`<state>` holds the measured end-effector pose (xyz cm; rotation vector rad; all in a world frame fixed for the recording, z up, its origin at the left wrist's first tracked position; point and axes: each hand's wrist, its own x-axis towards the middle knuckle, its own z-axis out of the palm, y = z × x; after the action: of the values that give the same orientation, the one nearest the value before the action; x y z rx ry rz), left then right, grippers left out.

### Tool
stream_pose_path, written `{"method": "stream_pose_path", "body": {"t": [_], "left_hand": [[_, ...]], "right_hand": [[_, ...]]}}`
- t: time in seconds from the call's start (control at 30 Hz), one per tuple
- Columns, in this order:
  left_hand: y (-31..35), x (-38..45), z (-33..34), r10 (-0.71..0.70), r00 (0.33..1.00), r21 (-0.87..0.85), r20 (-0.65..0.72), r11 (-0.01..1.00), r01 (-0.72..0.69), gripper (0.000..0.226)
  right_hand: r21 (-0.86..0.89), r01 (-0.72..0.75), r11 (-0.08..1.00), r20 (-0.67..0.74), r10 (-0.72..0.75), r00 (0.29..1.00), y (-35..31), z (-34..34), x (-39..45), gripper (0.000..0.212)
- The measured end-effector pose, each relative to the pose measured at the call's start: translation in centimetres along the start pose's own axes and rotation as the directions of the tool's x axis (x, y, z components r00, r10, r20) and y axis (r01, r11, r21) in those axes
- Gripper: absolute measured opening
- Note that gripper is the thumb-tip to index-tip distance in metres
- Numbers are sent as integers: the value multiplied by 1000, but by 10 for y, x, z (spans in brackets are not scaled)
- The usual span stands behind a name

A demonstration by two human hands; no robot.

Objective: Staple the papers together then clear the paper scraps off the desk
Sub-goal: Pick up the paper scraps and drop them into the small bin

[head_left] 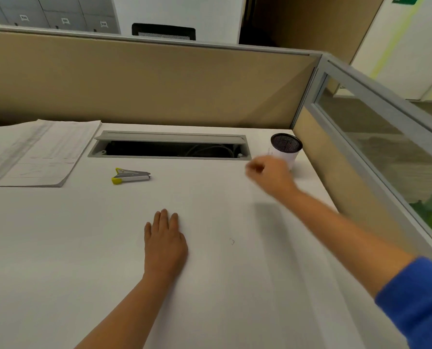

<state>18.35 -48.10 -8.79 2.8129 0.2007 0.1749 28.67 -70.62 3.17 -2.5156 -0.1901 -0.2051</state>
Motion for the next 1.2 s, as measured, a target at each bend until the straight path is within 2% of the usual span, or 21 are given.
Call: {"method": "stream_pose_path", "body": {"t": [0.07, 0.13, 0.23, 0.33, 0.47, 0.63, 0.67, 0.73, 0.77, 0.83, 1.0, 1.13, 1.2], "left_hand": [[0, 0, -1, 12, 1000, -8, -8, 1000, -12, 65], [0, 0, -3, 21, 1000, -15, -7, 1000, -21, 63], [2, -2, -5, 12, 1000, -29, 26, 1000, -12, 49], [2, -3, -5, 14, 1000, -38, 28, 999, -13, 48], [2, -4, -5, 18, 999, -38, 26, 999, -17, 48], [1, -4, -6, 24, 1000, -12, 15, 1000, -24, 48], [2, -4, -6, 21, 1000, -12, 18, 1000, -21, 48], [3, -4, -6, 19, 1000, -19, 14, 1000, -18, 49], [3, -4, -6, 18, 1000, -19, 10, 1000, -18, 49], [3, -3, -6, 20, 1000, -19, 8, 1000, -20, 49], [3, -4, -7, 22, 1000, -24, 15, 999, -22, 50], [3, -4, -7, 29, 999, -26, 19, 999, -29, 50], [2, -4, -7, 34, 999, -27, 22, 999, -33, 49]], "right_hand": [[51, -80, 995, 178, 69, 981, -6, 28, -51, 14], [94, -189, 977, 261, 159, 952, -1, 46, -88, 15], [164, -263, 951, 214, 226, 950, 8, 57, -112, 17], [215, -295, 931, 176, 261, 949, 7, 60, -119, 16], [258, -345, 902, 191, 302, 934, 7, 60, -120, 22], [247, -296, 923, 188, 254, 949, 10, 64, -119, 5], [248, -283, 927, 180, 243, 953, 9, 65, -120, 6], [233, -258, 938, 167, 223, 961, 7, 66, -120, 20], [217, -248, 944, 164, 215, 963, 6, 68, -120, 18], [147, -216, 965, 146, 195, 970, 3, 71, -119, 10], [-51, -128, 991, 121, 133, 984, 2, 82, -119, 17], [-277, -37, 960, 145, 79, 986, 2, 89, -120, 20], [-257, -37, 966, 147, 77, 986, 1, 89, -121, 18]]}}
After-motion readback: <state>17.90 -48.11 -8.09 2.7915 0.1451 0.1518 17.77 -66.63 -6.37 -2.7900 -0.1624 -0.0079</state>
